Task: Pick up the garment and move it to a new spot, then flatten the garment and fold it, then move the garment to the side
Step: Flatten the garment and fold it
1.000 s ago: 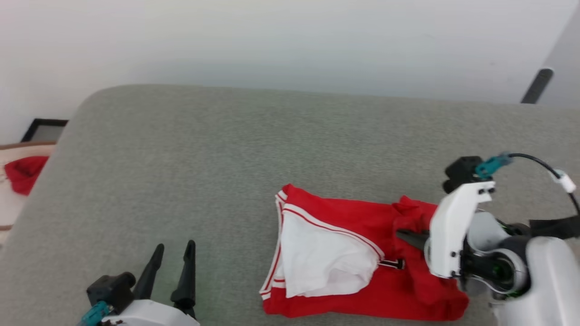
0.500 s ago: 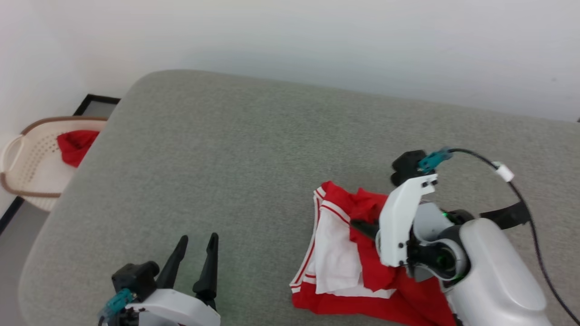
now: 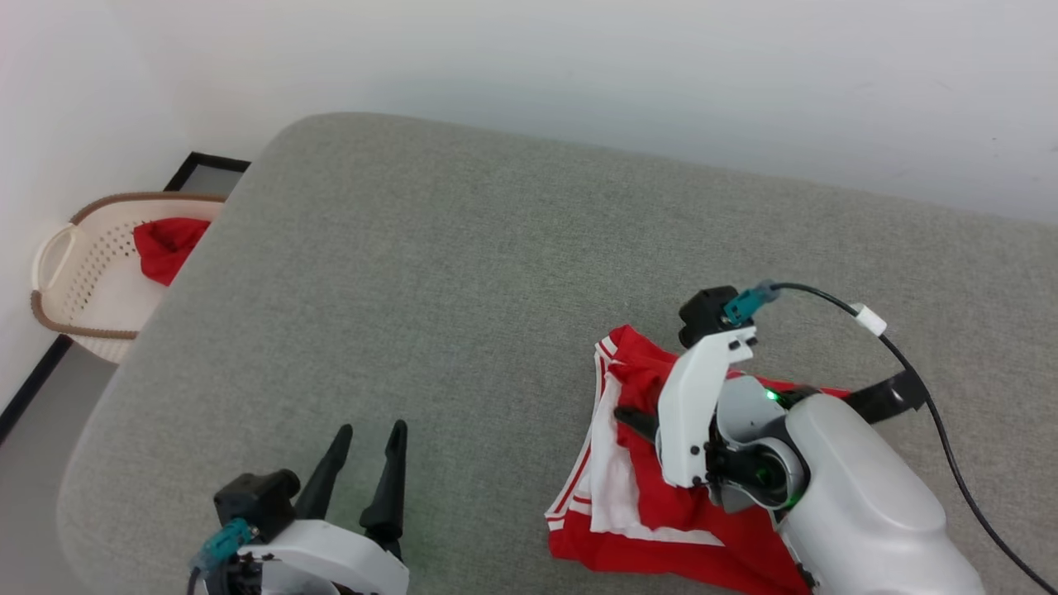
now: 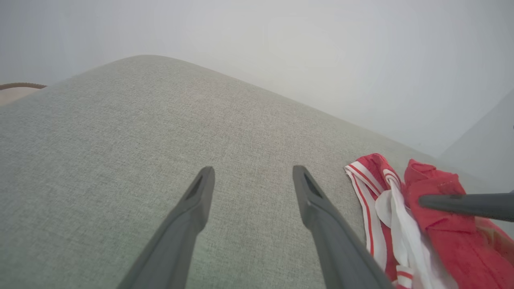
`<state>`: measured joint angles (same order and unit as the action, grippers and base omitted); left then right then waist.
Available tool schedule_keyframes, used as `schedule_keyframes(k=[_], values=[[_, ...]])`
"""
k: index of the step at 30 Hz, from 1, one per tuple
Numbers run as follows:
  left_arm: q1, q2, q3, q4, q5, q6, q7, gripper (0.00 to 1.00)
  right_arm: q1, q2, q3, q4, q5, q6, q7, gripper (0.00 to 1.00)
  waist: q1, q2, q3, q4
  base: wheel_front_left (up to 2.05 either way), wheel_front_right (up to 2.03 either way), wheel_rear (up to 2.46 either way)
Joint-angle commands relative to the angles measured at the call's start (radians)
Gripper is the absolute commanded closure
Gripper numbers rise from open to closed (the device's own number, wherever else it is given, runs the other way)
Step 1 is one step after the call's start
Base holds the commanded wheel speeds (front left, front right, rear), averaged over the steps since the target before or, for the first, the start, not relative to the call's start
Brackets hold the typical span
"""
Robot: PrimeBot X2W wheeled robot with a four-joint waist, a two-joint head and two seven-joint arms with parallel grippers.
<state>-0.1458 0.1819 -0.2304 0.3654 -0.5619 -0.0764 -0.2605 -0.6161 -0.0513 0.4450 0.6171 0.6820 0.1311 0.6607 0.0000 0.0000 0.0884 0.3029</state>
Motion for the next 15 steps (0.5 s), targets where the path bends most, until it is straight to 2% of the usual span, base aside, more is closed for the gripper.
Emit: schedule_keyframes(k=[1,2,8,15], values=[[-0.009,0.001,0.008,0.001,0.008,-0.003,-0.005,0.00,-0.027,0.002,0.017,0.012,0.017,-0.001,-0.015,0.18,0.0000,0.0000,-0.001,-0.006,0.00,0.00,0.00],[-0.006,0.001,0.014,0.001,0.009,-0.004,-0.005,0.00,-0.035,0.001,0.028,0.019,0.026,-0.001,-0.020,0.00,0.0000,0.0000,-0.003,-0.011,0.00,0.00,0.00],[0.016,0.006,0.041,-0.007,0.022,-0.008,-0.004,0.00,-0.071,0.001,0.083,0.014,0.071,-0.001,-0.036,0.00,0.0000,0.0000,-0.016,-0.048,0.00,0.00,0.00],[0.032,0.020,0.066,-0.020,0.038,-0.002,-0.004,0.00,-0.080,0.001,0.120,-0.067,0.087,-0.001,-0.046,0.00,0.0000,0.0000,-0.030,-0.113,0.00,0.00,0.00]])
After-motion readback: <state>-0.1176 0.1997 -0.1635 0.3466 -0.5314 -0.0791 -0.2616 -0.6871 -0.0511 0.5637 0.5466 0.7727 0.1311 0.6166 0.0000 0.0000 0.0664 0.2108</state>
